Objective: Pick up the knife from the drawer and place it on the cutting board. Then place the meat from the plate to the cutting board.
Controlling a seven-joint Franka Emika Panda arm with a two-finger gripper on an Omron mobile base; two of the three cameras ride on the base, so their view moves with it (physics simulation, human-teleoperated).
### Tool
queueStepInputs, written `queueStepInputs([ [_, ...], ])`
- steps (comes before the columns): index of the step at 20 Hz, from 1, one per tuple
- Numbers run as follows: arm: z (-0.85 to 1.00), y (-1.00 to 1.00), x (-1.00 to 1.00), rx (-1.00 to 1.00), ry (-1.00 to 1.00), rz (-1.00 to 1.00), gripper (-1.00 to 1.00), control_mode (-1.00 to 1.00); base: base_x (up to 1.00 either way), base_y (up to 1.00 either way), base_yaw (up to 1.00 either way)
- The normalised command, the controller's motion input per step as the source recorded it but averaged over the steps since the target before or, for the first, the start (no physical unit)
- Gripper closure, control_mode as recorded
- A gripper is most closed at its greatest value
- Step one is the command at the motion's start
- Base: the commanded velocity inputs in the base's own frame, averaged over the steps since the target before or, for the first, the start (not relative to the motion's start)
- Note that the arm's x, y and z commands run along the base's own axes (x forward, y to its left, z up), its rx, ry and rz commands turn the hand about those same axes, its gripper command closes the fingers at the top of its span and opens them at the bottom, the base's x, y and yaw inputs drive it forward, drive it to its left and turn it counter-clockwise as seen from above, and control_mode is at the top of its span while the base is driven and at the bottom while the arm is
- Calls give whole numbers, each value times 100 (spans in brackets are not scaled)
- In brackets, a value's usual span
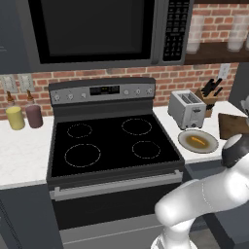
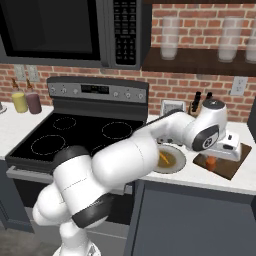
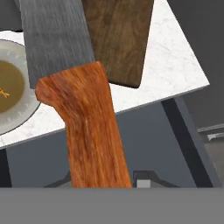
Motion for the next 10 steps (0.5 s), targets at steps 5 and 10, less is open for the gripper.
queueStepInputs([
  [5, -4, 0, 6, 4, -10, 0, 100, -100, 0, 0, 0],
  [10, -15, 0, 15, 1, -6, 0, 100, -100, 0, 0, 0],
])
